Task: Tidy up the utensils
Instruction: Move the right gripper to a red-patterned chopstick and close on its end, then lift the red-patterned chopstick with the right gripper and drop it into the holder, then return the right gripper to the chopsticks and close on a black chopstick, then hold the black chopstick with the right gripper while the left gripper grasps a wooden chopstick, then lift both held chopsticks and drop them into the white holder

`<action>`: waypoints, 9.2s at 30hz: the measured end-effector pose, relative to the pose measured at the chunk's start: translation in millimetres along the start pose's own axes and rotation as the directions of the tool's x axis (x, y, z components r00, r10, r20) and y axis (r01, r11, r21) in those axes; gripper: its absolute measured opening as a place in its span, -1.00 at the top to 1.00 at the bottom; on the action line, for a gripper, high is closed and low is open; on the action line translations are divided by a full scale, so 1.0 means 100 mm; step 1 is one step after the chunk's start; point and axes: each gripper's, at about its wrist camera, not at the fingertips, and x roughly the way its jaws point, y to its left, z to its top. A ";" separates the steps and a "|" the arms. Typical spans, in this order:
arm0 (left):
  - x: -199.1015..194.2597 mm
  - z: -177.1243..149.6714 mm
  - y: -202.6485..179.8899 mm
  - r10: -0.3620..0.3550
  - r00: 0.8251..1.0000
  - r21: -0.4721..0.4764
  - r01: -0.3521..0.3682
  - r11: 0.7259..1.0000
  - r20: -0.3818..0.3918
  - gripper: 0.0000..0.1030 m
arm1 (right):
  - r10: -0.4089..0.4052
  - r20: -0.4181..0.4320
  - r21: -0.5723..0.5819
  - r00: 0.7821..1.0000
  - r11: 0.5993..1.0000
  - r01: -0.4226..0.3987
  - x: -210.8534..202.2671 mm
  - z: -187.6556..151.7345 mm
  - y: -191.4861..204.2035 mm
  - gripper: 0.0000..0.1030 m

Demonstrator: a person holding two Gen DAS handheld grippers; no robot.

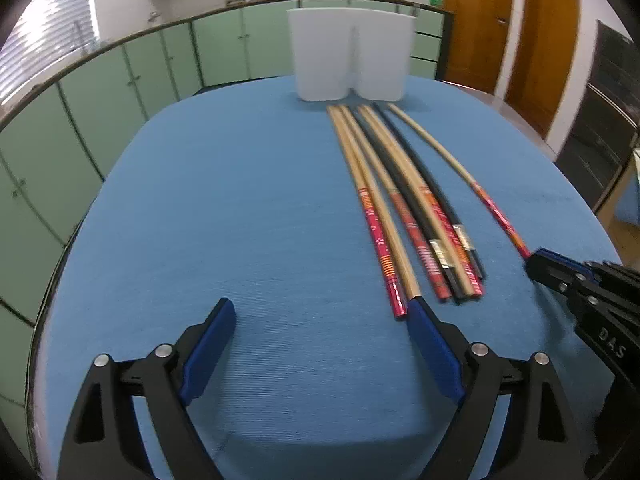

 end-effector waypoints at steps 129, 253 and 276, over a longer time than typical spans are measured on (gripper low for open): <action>-0.90 1.17 0.39 -0.042 0.921 -0.030 0.058 0.998 0.387 -0.59 | -0.056 0.373 -0.009 0.926 0.998 0.064 -0.85 1.30 -0.24 -0.67; 0.03 0.11 -0.04 -0.083 0.996 -0.014 0.084 0.996 0.028 0.87 | 0.042 0.001 -0.020 0.999 0.999 -0.042 -0.07 0.05 -0.04 0.89; -1.26 0.75 0.17 -0.127 0.942 0.025 0.125 0.992 0.312 0.87 | 0.081 0.217 -0.027 0.973 0.997 -0.077 -1.15 0.80 -0.20 0.89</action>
